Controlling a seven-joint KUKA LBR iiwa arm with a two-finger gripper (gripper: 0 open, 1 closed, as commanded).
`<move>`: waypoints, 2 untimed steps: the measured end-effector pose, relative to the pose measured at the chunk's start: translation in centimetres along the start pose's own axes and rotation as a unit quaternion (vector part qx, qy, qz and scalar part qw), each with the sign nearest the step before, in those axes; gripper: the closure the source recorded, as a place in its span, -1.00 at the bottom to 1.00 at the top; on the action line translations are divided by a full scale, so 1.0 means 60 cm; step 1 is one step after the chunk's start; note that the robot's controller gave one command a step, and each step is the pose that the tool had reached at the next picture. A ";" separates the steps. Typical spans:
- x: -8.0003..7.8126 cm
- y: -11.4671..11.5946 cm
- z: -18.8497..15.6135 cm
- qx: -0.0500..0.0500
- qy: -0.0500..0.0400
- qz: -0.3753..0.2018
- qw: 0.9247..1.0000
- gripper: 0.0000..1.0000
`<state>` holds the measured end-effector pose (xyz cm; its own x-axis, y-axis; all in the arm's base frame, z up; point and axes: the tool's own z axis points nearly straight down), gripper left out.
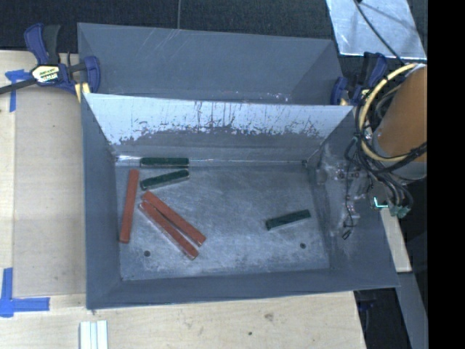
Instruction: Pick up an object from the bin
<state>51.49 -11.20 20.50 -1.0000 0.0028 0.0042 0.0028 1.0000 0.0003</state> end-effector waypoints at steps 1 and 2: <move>0.050 -0.017 0.229 0.000 -0.004 0.081 0.997 -1.00; -0.050 0.115 0.222 0.000 -0.007 -0.037 0.999 -1.00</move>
Offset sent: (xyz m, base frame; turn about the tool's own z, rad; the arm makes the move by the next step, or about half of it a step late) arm -0.0311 -0.0097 -0.1350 0.1598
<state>54.43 -4.28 7.18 -0.9974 -0.0708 -0.0107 -0.0708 0.9975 0.0001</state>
